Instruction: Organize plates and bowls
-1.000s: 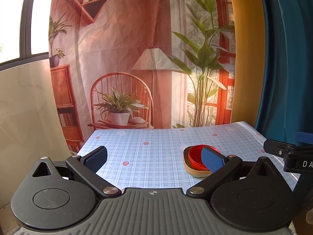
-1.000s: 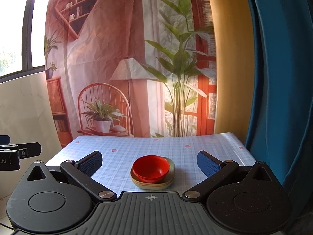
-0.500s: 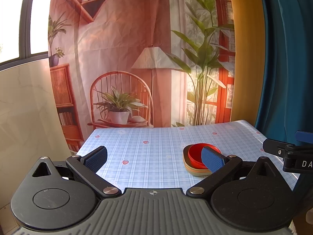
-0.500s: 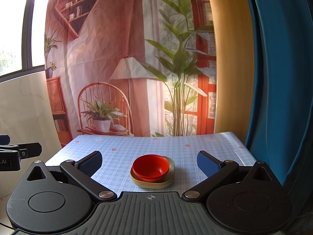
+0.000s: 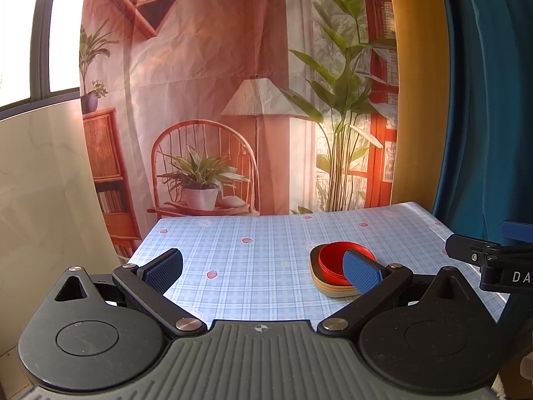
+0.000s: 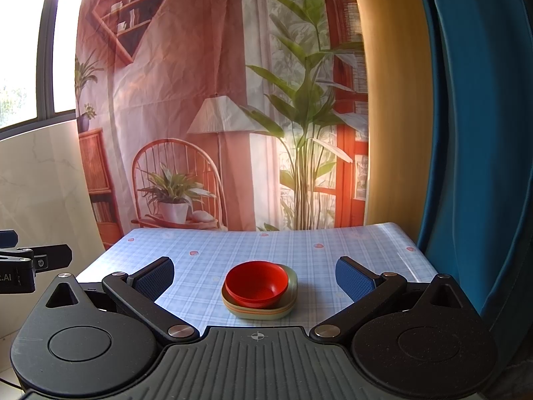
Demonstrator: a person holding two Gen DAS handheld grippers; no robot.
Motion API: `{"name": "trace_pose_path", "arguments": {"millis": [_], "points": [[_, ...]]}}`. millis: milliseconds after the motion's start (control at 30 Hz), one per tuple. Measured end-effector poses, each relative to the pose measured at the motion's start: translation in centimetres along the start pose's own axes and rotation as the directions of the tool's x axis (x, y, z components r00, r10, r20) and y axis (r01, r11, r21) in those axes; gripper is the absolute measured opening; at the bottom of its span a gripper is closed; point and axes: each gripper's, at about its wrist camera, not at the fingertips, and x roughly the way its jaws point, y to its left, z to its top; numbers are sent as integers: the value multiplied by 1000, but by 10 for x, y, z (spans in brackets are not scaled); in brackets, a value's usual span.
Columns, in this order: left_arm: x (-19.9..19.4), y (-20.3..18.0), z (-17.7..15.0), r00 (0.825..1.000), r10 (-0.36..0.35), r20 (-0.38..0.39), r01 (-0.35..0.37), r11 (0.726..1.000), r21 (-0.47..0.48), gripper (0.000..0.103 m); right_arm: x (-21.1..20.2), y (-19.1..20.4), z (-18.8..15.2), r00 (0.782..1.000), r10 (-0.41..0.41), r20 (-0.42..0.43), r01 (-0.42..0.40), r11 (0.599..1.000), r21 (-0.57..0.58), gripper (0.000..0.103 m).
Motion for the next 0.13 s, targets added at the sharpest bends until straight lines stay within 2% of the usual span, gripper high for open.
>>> {"name": "trace_pose_path", "arguments": {"millis": [133], "points": [[0,0,0,1000,-6,2,6,1000,2,103,0,0,0,1000,0,0,0,1000,0,103]]}}
